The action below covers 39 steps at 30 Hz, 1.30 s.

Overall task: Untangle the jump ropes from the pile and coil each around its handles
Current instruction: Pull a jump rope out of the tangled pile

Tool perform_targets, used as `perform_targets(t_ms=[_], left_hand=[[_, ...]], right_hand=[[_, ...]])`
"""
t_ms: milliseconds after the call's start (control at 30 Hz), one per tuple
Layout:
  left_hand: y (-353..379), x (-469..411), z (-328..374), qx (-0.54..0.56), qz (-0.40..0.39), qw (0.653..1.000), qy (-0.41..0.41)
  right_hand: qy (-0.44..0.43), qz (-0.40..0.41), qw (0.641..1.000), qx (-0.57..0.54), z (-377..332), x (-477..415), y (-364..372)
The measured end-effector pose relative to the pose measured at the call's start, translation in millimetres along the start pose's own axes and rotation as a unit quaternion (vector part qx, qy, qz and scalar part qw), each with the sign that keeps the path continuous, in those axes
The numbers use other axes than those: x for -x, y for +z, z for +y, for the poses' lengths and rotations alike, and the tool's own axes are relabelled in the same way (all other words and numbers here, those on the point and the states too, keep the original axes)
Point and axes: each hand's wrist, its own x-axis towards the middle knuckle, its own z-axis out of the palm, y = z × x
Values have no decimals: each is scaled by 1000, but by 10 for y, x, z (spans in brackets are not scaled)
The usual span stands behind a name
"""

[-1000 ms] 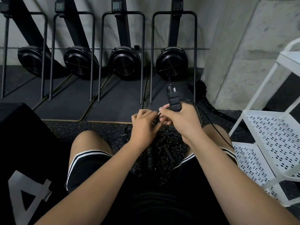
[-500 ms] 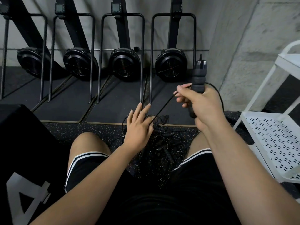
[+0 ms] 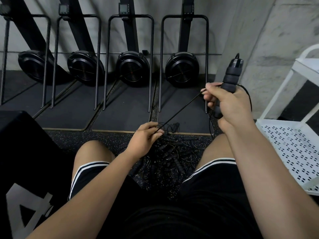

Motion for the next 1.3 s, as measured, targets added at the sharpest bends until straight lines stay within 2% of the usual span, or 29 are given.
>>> perform_targets(t_ms=[67, 167, 333, 433, 533, 600, 667, 767, 967, 1100, 1300], left_hand=[[10, -14, 22, -17, -6, 1000, -11], [5, -36, 134, -27, -41, 999, -24], [4, -125, 375, -64, -23, 998, 14], [-12, -208, 514, -125, -48, 988, 73], [-25, -239, 578, -139, -53, 983, 107], [-39, -230, 582, -130, -7, 982, 138], [-59, -205, 595, -121, 56, 983, 126], [-91, -135, 646, -118, 121, 983, 76], [-98, 62, 514, -141, 244, 957, 68], [-100, 142, 567, -125, 238, 959, 90], [-2, 47, 716, 9, 156, 984, 88]], right_hand=[[10, 22, 999, -24, 61, -36, -8], [72, 37, 995, -60, 312, -35, 75], [164, -48, 985, -1, 945, 356, 244], [133, -42, 988, 61, 1128, 444, 257], [81, -36, 989, 119, 1130, 424, 253], [49, -51, 985, 157, 1077, 400, 251], [36, -63, 981, 178, 1010, 378, 254], [45, -64, 985, 156, 933, 335, 235], [67, -82, 987, 122, 798, 216, 167], [79, -89, 988, 96, 719, 197, 177], [53, -140, 982, 114, 582, 224, 240]])
